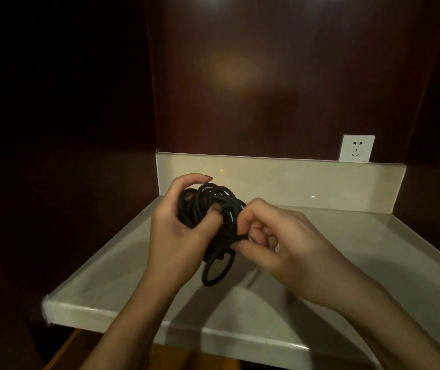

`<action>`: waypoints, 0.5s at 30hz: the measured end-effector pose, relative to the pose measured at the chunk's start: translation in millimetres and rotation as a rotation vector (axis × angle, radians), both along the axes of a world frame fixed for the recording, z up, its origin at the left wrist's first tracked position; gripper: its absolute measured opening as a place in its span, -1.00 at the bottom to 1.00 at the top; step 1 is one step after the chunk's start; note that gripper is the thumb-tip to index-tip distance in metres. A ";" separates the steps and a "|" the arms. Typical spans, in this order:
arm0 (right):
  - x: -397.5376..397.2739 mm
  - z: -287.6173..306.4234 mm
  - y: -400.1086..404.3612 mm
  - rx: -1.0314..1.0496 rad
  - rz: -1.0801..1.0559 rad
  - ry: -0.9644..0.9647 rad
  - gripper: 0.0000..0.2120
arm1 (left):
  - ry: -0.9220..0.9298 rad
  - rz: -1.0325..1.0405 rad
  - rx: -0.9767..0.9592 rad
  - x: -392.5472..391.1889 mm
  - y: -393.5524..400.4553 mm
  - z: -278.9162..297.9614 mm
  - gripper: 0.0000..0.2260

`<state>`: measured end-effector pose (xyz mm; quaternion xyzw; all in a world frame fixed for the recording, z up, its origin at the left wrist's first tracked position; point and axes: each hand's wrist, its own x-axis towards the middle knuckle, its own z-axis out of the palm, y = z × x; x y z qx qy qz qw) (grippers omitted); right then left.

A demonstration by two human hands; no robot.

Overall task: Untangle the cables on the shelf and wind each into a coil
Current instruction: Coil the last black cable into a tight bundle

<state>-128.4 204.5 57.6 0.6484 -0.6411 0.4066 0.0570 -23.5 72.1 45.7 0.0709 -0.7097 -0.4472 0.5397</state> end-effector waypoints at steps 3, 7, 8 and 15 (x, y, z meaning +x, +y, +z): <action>3.4 1.6 1.0 -0.175 -0.008 0.153 -0.93 | -0.024 0.032 -0.083 2.7 -1.2 3.1 -0.73; 6.0 -1.1 -3.5 -0.313 0.100 -0.315 -0.95 | -0.115 -0.042 -0.153 6.4 -5.5 9.7 -0.77; 8.8 -2.2 -5.6 -0.369 0.119 -0.440 -0.94 | -0.133 -0.071 -0.145 7.2 -5.3 11.0 -0.77; 10.5 -2.5 -1.4 -0.712 -0.023 -0.690 -0.92 | -0.054 -0.091 -0.192 17.9 -2.3 4.1 -0.74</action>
